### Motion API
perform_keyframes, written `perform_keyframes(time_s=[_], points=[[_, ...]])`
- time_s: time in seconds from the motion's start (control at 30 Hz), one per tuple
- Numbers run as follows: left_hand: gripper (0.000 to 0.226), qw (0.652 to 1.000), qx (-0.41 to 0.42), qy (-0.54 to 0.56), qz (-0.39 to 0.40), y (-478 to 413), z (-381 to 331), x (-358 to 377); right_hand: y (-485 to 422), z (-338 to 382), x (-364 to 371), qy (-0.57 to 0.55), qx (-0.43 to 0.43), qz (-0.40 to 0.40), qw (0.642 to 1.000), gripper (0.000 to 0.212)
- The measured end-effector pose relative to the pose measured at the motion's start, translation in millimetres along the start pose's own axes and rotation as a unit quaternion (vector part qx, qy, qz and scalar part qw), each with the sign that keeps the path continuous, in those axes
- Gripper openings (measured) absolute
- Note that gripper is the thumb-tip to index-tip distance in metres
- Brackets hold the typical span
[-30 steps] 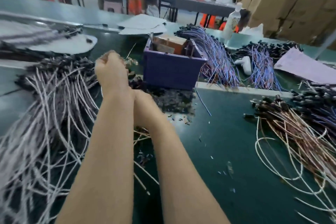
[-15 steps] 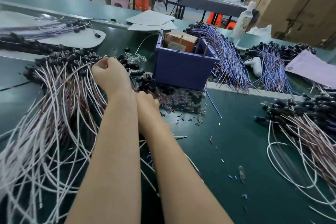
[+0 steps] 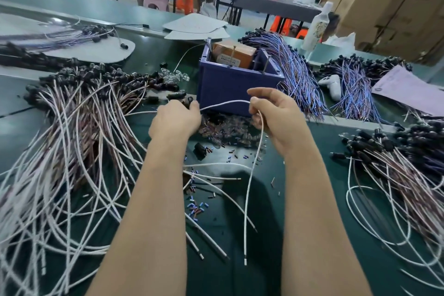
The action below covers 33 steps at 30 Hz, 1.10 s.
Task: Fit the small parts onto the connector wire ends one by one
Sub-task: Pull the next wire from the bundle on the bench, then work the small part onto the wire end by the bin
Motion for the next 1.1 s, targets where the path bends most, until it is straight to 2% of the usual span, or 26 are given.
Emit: perform_keyframes(time_s=[0.13,0.2,0.27,0.37,0.4,0.47,0.5,0.57,0.67,0.73,0.8,0.9,1.0,1.1], points=[[0.050,1.000,-0.012,-0.010,0.008,-2,5,0,-2,-6,-6,0.014,0.008,-0.005,1.000,0.016],[0.047,0.999,-0.009,0.040,0.013,-1,5,0,0,-5,-7,0.073,0.009,0.022,0.997,0.017],[0.043,0.989,-0.002,0.145,-0.002,0,0,-3,6,-8,1,0.160,0.024,0.126,0.979,0.017],[0.029,0.958,0.038,0.276,-0.063,8,-15,-12,21,-16,24,0.219,0.066,0.300,0.926,0.014],[0.028,0.947,0.060,0.312,-0.051,13,-23,-11,24,-19,30,0.224,0.076,0.329,0.914,0.015],[0.025,0.926,0.118,0.356,0.039,27,-42,-6,24,-23,34,0.201,0.090,0.337,0.916,0.014],[0.021,0.920,0.155,0.351,0.077,33,-50,-4,22,-23,30,0.165,0.093,0.311,0.931,0.013],[0.013,0.916,0.225,0.316,0.100,41,-63,-2,14,-23,18,0.060,0.086,0.233,0.967,0.010],[0.008,0.897,0.285,0.312,0.126,48,-71,-4,8,-22,8,-0.065,0.068,0.189,0.977,0.009],[0.006,0.879,0.306,0.321,0.174,54,-74,-1,8,-19,9,-0.095,0.055,0.190,0.976,0.013],[0.007,0.871,0.312,0.334,0.182,56,-75,3,7,-14,9,-0.092,0.028,0.168,0.981,0.018],[0.015,0.884,0.270,0.348,0.159,49,-70,8,3,-8,-2,-0.115,-0.010,0.037,0.993,0.014],[0.023,0.919,0.235,0.231,0.218,46,-59,20,-1,-11,-25,-0.233,0.004,-0.147,0.961,0.018],[0.026,0.919,0.217,0.204,0.259,47,-51,26,-1,-21,-42,-0.342,0.030,-0.265,0.901,0.020]])
Point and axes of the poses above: each hand's wrist, its own y-axis away from the middle knuckle, its own x-axis out of the palm, z = x × y, the point moved 4 cm from there along -y, towards the middle knuckle, and after that the axes turned 3 degrees about -z, right-handed, at the moved point
